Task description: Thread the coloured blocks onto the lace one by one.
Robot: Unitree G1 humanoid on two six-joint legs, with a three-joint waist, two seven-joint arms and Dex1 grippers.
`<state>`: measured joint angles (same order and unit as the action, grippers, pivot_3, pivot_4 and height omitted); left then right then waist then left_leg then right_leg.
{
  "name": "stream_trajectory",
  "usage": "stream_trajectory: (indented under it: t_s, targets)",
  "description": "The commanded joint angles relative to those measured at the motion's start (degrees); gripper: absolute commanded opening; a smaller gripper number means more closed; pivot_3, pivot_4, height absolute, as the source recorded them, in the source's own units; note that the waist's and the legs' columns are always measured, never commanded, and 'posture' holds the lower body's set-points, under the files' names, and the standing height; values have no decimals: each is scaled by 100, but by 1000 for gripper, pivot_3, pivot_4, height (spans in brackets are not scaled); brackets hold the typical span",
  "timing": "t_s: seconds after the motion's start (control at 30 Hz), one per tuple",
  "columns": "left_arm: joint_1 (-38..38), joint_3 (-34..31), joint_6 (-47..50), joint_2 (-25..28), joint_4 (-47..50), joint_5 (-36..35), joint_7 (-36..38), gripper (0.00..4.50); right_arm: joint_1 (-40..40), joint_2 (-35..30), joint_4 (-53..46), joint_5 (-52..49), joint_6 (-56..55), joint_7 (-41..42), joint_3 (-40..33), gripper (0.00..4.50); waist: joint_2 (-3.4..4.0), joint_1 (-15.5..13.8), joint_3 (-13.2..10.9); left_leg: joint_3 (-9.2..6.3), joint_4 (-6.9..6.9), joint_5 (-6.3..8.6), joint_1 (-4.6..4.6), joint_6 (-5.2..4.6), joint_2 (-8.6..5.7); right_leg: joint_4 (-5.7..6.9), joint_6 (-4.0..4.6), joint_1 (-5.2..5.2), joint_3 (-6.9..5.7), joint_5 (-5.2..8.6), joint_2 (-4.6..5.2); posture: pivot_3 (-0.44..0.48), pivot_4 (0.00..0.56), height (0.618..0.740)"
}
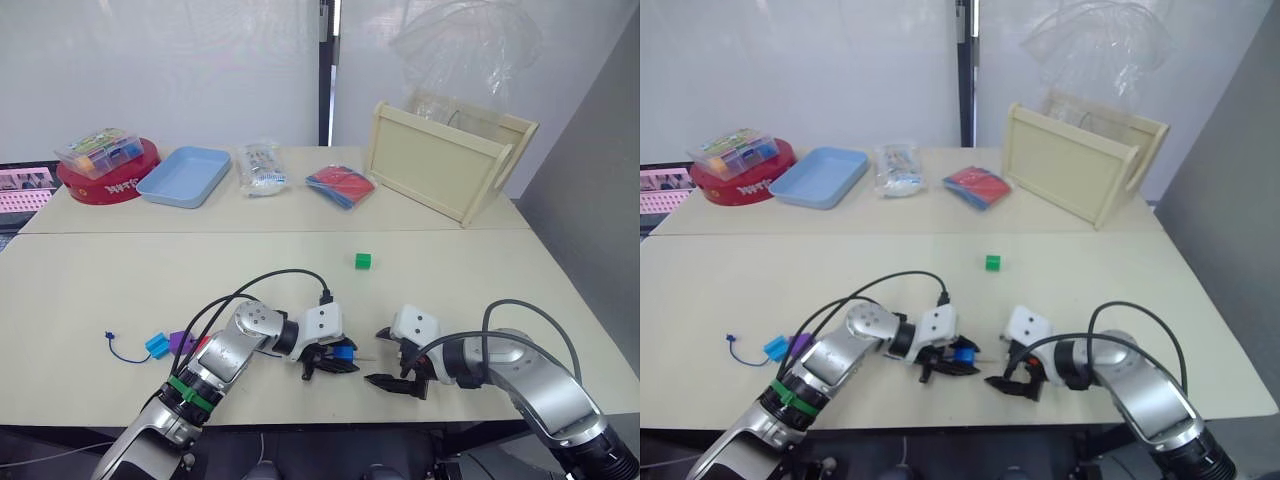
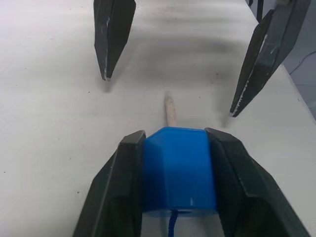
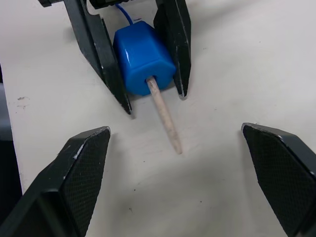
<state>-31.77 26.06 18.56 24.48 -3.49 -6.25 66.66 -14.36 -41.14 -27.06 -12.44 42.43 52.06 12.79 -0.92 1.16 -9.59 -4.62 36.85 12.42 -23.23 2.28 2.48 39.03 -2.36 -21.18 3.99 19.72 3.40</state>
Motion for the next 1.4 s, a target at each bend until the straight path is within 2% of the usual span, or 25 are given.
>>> stream_trajectory:
  t_s: [0.03,0.1,0.17,0.57,0.73,0.83,1.0,1.13,1.27,1.4]
  targets:
    - [-26,-60,-85,96,70,14,74,1319,-38,44,-56,15,-209,-87,29,4500,0,7,0,0,0,0,0,0,0,0,0,0,0,0,0,0,150,740]
    - [-9,-60,-81,112,72,22,78,1319,-71,60,71,117,-315,-120,171,4500,0,6,0,0,0,0,1,0,0,0,0,0,0,0,0,0,150,740]
    - [3,-54,-82,114,79,22,76,1319,-82,76,179,171,-414,-132,248,3989,0,7,0,0,0,0,1,0,0,0,0,0,0,0,0,0,150,740]
    - [33,-52,-67,130,80,6,95,1319,-108,41,405,188,-690,-82,340,25,0,6,0,0,0,0,2,0,0,0,0,1,0,0,0,0,150,740]
    - [30,-198,29,243,128,-7,55,1319,-279,5,395,99,-752,119,348,0,0,5,0,0,0,0,2,0,1,0,0,1,0,0,-1,0,150,740]
    - [91,-426,246,591,343,-90,125,1319,-427,-26,452,75,-808,250,349,0,0,46,0,0,0,0,3,0,2,1,0,0,0,0,-2,0,150,740]
    - [632,-844,43,2179,378,-13,722,1319,-537,-190,630,74,-952,404,241,0,0,159,0,-1,-11,0,10,0,9,4,0,-1,0,0,-7,0,150,740]
    - [888,-1246,-283,2912,-148,-14,890,1319,-518,-274,739,84,-1087,471,207,0,3,162,-1,1,-16,1,20,-2,14,4,1,1,1,0,-11,0,150,740]
    - [976,-1465,-816,3258,-692,23,1024,1319,-551,-271,787,64,-1146,505,196,0,5,159,-2,2,-16,1,20,-2,14,4,1,1,1,0,-11,0,150,740]
    - [992,-1736,-579,3148,-523,-501,1250,1319,-615,-226,812,71,-1171,551,242,0,6,149,-2,3,-15,1,16,-2,14,5,1,0,1,0,-10,0,150,740]
